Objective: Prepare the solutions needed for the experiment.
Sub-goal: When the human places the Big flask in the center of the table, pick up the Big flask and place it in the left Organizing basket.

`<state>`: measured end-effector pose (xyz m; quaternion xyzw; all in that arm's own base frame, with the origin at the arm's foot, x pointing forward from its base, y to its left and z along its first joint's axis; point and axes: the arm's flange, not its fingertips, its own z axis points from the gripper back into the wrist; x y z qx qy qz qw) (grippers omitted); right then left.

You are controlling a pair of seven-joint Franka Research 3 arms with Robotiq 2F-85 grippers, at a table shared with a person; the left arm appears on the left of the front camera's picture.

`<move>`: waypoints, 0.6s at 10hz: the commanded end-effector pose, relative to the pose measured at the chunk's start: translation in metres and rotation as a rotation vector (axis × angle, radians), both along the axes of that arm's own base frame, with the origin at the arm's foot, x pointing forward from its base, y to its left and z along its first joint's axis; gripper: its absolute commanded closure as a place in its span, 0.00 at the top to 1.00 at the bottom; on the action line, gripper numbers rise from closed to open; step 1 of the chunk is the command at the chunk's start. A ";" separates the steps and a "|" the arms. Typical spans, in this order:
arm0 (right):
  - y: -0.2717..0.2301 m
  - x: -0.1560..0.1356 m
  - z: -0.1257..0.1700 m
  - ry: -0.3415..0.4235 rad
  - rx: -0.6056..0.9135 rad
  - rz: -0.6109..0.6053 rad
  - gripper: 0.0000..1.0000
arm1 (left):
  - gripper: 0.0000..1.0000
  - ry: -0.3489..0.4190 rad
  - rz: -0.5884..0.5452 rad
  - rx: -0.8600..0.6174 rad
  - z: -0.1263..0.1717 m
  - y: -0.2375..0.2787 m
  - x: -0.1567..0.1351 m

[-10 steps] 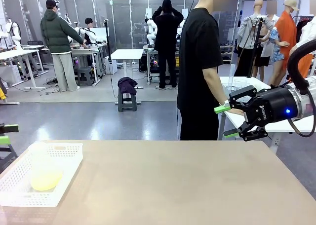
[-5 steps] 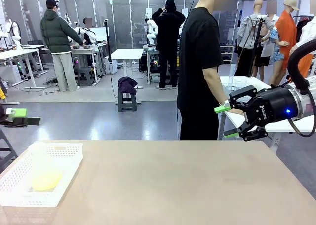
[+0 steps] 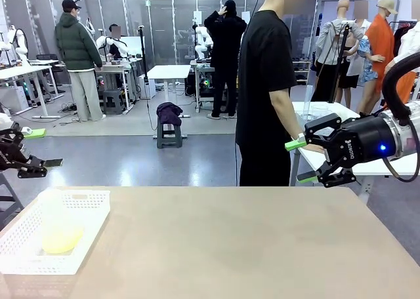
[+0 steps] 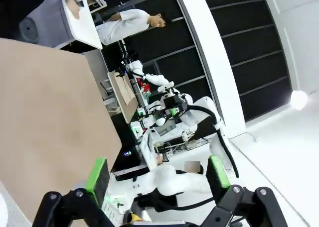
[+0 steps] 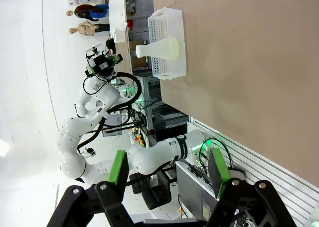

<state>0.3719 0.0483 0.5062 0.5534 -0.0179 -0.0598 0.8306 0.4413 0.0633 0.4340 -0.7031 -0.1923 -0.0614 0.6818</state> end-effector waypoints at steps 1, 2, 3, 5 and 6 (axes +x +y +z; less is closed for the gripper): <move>0.001 0.000 0.001 -0.007 0.009 0.002 0.81 | 1.00 0.013 -0.025 0.011 0.009 -0.007 0.002; 0.001 0.000 0.001 -0.007 0.009 0.002 0.81 | 1.00 0.027 -0.050 -0.001 0.008 -0.007 0.002; 0.001 0.000 0.001 -0.007 0.009 0.002 0.81 | 1.00 0.029 -0.075 -0.029 0.005 -0.006 0.003; 0.001 0.000 0.001 -0.007 0.009 0.002 0.81 | 1.00 0.016 -0.016 -0.004 0.000 -0.006 0.000; 0.001 0.000 0.001 -0.007 0.009 0.002 0.81 | 1.00 0.016 -0.016 -0.004 0.000 -0.006 0.000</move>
